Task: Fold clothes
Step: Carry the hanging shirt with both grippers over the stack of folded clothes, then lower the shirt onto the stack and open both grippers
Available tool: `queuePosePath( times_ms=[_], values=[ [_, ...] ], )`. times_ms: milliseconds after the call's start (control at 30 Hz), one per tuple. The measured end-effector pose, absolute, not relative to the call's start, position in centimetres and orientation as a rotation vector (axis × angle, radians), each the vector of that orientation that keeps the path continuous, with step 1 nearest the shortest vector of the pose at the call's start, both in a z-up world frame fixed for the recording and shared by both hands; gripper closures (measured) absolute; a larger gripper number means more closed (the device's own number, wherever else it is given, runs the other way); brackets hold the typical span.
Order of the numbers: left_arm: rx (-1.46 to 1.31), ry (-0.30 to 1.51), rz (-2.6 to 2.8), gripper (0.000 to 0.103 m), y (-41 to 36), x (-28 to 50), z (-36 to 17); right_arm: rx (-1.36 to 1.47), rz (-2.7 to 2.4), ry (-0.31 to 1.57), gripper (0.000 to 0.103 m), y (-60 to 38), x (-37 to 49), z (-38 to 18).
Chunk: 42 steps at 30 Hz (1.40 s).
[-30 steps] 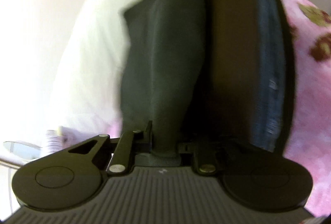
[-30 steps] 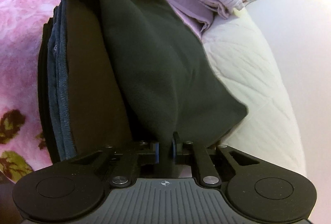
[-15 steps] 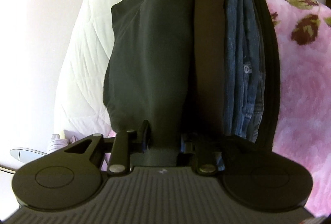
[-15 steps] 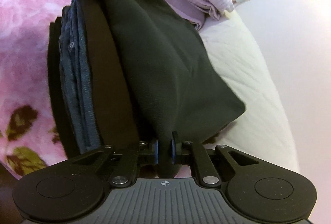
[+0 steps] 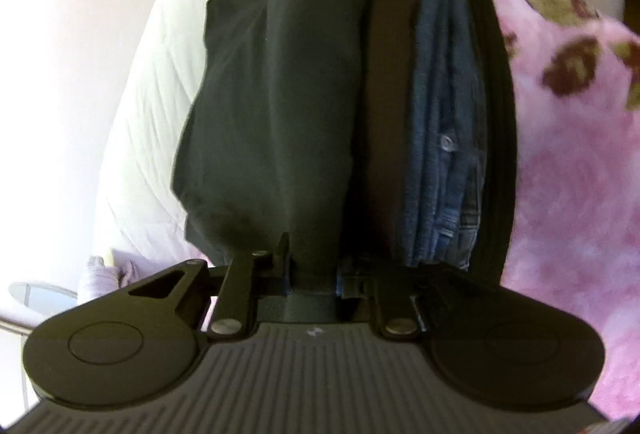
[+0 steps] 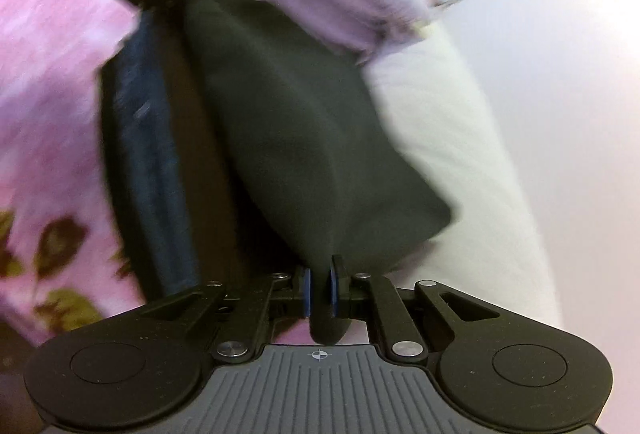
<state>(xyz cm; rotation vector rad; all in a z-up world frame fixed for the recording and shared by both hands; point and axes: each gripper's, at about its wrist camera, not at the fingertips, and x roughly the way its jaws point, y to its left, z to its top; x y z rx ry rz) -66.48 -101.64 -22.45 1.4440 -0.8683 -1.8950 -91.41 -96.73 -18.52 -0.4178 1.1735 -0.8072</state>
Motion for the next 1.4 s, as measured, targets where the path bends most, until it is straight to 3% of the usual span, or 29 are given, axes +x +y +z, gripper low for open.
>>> queuePosePath(
  times_ms=[133, 433, 733, 833, 900, 933, 1167, 1200, 1233, 1267, 1400],
  values=[
    [1.433, -0.832, -1.902, 0.087, -103.8, -66.3, -21.0, -0.403, -0.814, 1.173, 0.095, -97.4, -91.5, -19.1],
    [1.430, -0.803, -1.895, 0.089, -99.2, -68.0, -22.4, -0.354, -0.845, 1.183, 0.095, -96.8, -90.1, -19.3],
    [1.405, -0.699, -1.929, 0.083, -96.8, -67.6, -20.7, -0.369, -0.839, 1.201, 0.093, -96.1, -90.7, -19.4],
    [1.340, -0.574, -1.937, 0.083, -96.3, -67.0, -18.6, -0.318, -0.865, 1.217, 0.070, -96.0, -91.9, -17.3],
    [1.239, -0.500, -1.959, 0.083, -96.4, -67.3, -16.4, -0.280, -0.905, 1.188, 0.038, -95.9, -92.8, -15.5],
    [1.190, -0.472, -1.969, 0.083, -96.6, -67.6, -15.3, -0.247, -0.934, 1.149, 0.037, -96.1, -93.2, -14.2],
    [1.032, -0.163, -2.019, 0.083, -103.0, -73.5, -13.5, 0.315, -1.015, 0.704, 0.037, -104.3, -94.9, -8.3],
    [1.080, -0.123, -2.013, 0.083, -103.8, -74.1, -14.4, 0.362, -1.004, 0.677, 0.037, -105.9, -94.5, -8.9],
    [1.127, -0.084, -2.007, 0.084, -104.5, -74.7, -15.3, 0.402, -0.993, 0.655, 0.044, -107.5, -94.1, -9.6],
    [1.154, -0.086, -2.002, 0.089, -104.5, -74.9, -16.1, 0.407, -0.980, 0.662, 0.046, -108.5, -93.5, -10.3],
    [1.232, -0.107, -1.976, 0.092, -104.0, -74.9, -17.8, 0.426, -0.869, 0.756, 0.048, -110.8, -90.7, -14.0]
  ],
)
